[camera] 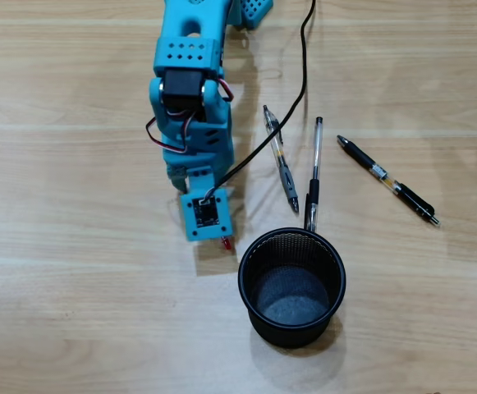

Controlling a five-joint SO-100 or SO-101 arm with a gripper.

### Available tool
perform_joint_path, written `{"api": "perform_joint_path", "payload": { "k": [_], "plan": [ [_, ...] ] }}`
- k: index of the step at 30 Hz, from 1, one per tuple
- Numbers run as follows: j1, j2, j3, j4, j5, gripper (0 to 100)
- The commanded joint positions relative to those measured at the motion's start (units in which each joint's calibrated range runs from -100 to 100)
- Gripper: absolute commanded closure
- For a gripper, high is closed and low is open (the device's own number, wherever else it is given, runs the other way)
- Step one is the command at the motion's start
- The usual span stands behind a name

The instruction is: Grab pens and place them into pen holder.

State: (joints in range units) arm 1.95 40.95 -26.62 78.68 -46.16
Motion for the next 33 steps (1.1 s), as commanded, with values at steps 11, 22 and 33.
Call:
{"api": "perform_joint_path", "payload": {
  "k": [11,22,33],
  "plan": [
    [-0.08,-2.1,-1.43,0.55,-0.07,98],
    [0.56,-20.27,-2.7,0.64,0.3,98],
    [-3.92,-38.28,-2.16,-4.56,-0.17,98]
  ]
}}
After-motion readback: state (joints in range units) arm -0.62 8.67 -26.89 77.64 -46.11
